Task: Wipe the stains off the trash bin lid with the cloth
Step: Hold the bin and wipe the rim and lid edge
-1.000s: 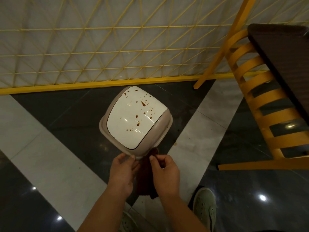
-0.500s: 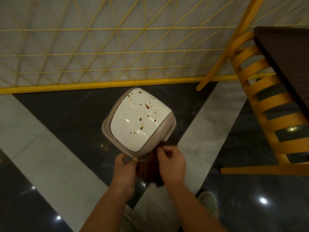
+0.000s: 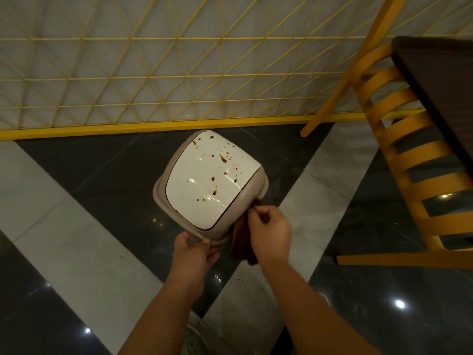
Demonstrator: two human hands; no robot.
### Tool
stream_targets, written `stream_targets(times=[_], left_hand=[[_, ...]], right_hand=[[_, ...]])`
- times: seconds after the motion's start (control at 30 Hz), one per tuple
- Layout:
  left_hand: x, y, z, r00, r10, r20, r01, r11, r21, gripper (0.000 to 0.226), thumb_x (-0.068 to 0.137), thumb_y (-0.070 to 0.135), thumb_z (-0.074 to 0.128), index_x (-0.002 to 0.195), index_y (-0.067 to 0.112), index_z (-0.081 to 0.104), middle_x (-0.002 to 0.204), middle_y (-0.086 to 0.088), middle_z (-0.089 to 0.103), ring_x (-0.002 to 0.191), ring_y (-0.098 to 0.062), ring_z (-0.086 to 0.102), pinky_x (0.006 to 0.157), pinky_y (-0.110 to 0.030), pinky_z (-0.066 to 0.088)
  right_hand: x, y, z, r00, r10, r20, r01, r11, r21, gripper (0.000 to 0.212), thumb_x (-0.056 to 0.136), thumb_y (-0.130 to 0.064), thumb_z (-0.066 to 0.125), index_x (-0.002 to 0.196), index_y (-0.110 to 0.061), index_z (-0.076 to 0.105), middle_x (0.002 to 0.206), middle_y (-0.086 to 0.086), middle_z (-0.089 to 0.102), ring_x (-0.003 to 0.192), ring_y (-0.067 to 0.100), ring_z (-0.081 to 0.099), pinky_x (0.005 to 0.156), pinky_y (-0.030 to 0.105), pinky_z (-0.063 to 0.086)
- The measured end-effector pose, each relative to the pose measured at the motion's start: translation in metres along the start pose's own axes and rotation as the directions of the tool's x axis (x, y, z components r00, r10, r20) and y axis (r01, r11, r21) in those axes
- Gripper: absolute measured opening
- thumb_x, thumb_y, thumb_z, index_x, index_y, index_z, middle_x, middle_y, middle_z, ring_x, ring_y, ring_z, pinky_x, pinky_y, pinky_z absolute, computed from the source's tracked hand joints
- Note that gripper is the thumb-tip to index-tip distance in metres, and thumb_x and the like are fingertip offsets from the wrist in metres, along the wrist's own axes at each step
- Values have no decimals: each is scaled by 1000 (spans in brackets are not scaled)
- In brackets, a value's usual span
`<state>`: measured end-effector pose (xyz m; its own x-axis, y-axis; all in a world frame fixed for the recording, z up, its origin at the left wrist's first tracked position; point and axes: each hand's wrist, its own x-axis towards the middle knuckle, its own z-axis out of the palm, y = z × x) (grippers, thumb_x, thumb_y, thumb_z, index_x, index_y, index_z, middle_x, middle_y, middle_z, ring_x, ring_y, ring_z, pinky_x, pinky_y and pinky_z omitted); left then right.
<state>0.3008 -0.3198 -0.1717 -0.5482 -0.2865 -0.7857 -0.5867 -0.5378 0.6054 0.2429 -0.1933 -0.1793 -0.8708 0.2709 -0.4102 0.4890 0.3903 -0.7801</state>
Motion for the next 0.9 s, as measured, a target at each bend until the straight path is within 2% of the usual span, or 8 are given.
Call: stream_targets(times=[0.17,0.33,0.4,0.53,0.6,0.7,0.83,0.9], left_hand=[[-1,-2,0,999,42,-24,-41,998,49,26,93,2,54,115,15,53,108,-12,66,99,-26,65,86,-39,52],[-3,1,1,1000,-7,-6,7,1000,-15,33,93,2,53,121,18,45,111,-12,63,99,-26,65,83,-37,53],[-6,3,4,1000,-1,5,1,1000,-18,34,93,1,52,122,18,44,112,-11,61,99,-25,64,80,-35,54],[-12,3,10,999,27,35,-28,1000,7,32,92,5,56,120,18,48,109,-6,62,98,-21,61,75,-31,51],[-12,1,7,999,32,25,-33,999,19,32,91,4,56,119,18,49,109,-7,63,99,-22,62,77,-32,51],[-9,3,4,999,33,27,-33,999,-15,32,93,0,52,119,18,47,111,-8,61,100,-23,62,78,-32,52],[-8,3,7,999,-2,43,4,999,-44,37,93,1,53,124,19,45,118,-12,60,105,-26,63,86,-37,52],[-9,2,8,999,-6,40,8,999,-36,37,92,1,54,123,19,45,116,-12,61,103,-26,64,86,-37,52]], right_hand=[[-40,22,2,982,-96,162,116,987,-116,8,87,-32,64,95,-31,67,88,-16,66,78,-2,58,70,15,48],[-13,-11,-20,986,-149,-70,159,970,182,10,90,-30,60,99,-33,62,88,-18,62,84,-4,59,69,13,47],[-15,-21,-18,976,-200,-85,214,951,221,11,90,-32,60,100,-36,61,93,-22,60,90,-5,57,74,15,47],[-43,8,-1,920,-384,76,387,922,-30,15,87,-33,62,101,-32,64,102,-16,63,96,-2,57,88,24,50],[-50,21,2,891,-434,136,451,883,-134,16,86,-33,63,101,-30,66,103,-12,65,94,-3,57,87,20,50],[-37,9,-7,833,-543,102,553,816,-167,19,85,-35,60,101,-27,67,101,-10,66,91,-4,56,84,11,45],[-6,-20,-22,911,-405,-75,401,914,-62,20,89,-35,58,108,-36,61,105,-19,58,93,-9,50,84,13,40],[-6,-21,-22,914,-397,-85,395,918,-46,22,89,-34,57,110,-36,60,105,-22,55,94,-12,49,83,11,40]])
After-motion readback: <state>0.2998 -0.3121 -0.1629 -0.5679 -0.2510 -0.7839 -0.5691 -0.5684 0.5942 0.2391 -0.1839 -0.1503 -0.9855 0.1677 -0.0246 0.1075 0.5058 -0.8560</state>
